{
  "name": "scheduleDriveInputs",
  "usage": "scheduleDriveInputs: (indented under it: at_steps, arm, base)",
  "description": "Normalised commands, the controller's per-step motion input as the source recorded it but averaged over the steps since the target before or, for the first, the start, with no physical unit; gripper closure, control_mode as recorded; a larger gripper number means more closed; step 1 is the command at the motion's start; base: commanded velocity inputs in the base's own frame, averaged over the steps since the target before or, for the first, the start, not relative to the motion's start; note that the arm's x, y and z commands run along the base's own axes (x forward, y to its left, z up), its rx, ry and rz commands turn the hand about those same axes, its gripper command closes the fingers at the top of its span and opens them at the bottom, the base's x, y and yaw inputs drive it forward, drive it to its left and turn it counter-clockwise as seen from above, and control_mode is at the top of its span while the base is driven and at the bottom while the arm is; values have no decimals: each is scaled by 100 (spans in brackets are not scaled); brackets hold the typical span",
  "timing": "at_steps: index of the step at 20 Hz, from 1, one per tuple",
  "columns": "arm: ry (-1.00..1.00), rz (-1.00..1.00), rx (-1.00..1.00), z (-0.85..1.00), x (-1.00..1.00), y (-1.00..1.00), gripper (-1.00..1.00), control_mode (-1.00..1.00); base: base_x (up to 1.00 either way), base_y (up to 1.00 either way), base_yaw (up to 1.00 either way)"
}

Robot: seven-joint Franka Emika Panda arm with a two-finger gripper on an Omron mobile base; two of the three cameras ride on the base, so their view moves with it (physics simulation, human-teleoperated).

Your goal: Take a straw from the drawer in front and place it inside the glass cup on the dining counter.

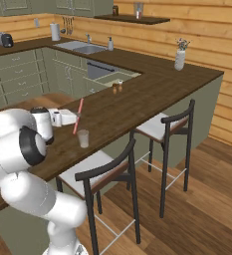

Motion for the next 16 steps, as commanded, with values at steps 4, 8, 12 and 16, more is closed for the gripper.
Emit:
scheduleDriveInputs:
  at_steps: [4, 8, 12, 16]
  arm:
    - [0, 0, 0, -26, 24, 1, 100, -100]
    - [0, 0, 0, -18, 24, 0, 100, -100]
    - [0, 0, 0, -8, 29, 0, 100, -100]
    - [0, 0, 0, -14, 28, 0, 100, -100]
  base:
    - [0, 0, 0]
    - [0, 0, 0]
    - [0, 0, 0]
    - [0, 0, 0]
